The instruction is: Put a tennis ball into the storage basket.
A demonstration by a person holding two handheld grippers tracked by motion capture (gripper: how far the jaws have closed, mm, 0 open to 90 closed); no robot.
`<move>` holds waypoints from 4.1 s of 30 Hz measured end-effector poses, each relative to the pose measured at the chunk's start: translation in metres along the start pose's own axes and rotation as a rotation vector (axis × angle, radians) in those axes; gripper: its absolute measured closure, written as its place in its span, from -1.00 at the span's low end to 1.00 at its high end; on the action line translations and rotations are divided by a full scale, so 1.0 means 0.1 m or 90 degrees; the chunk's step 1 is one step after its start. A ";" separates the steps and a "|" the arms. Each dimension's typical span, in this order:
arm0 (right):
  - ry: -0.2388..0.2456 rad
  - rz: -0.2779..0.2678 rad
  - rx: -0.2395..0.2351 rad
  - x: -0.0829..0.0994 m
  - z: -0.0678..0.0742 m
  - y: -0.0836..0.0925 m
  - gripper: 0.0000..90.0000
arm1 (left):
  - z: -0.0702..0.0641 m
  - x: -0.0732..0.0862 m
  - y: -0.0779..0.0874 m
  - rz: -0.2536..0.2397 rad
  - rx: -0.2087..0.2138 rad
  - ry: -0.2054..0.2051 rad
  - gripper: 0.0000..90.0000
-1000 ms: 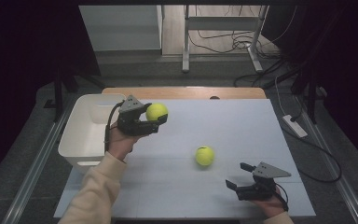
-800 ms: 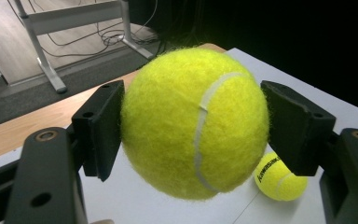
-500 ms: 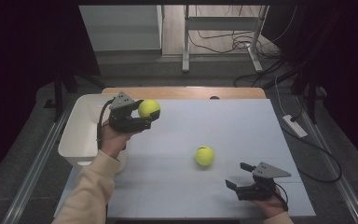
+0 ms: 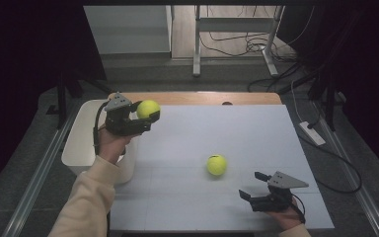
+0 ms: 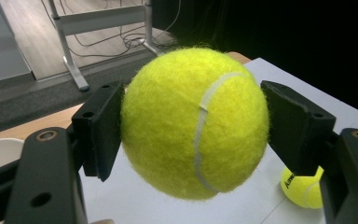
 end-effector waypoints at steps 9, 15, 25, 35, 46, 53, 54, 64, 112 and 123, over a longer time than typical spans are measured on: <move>0.001 -0.001 0.000 0.00 0.00 0.00 -0.79 | 0.11 -0.01 0.04 -0.003 -0.017 0.011 -0.40; 0.004 -0.003 0.003 -0.01 0.00 0.01 -0.79 | 0.18 -0.02 0.06 -0.006 -0.028 0.017 -0.40; 0.004 -0.003 0.003 -0.01 0.00 0.01 -0.79 | 0.33 -0.03 0.10 -0.011 -0.047 0.031 -0.40; 0.004 -0.005 0.006 -0.01 0.00 0.01 -0.79 | 0.45 -0.01 0.10 -0.004 -0.057 0.046 -0.40; 0.004 -0.005 0.006 -0.01 0.00 0.00 -0.79 | 0.60 0.02 0.13 0.008 -0.082 0.058 -0.40; 0.004 -0.005 0.006 -0.01 0.00 0.00 -0.79 | 0.70 0.03 0.14 0.018 -0.099 0.064 -0.40; 0.003 -0.005 0.006 -0.01 0.00 0.00 -0.79 | 0.71 0.04 0.15 0.019 -0.102 0.065 -0.40; 0.003 -0.006 0.005 -0.01 0.01 0.00 -0.79 | 0.83 0.08 0.17 0.029 -0.123 0.064 -0.40; 0.003 0.001 0.005 -0.01 0.02 -0.01 -0.79 | 1.31 0.30 0.13 0.100 -0.221 0.119 -0.42; 0.005 0.002 0.003 -0.01 0.02 -0.01 -0.79 | 1.20 0.25 0.16 0.092 -0.216 0.127 -0.74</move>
Point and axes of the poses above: each handheld gripper's, and its own axes: y roughly backward along the jaws, x roughly out of its underside, z roughly to its left, the point moved 4 cm from there along -y, roughly forward along the jaws, and after that the axes turned 5 degrees about -x, right-handed, at the moved point
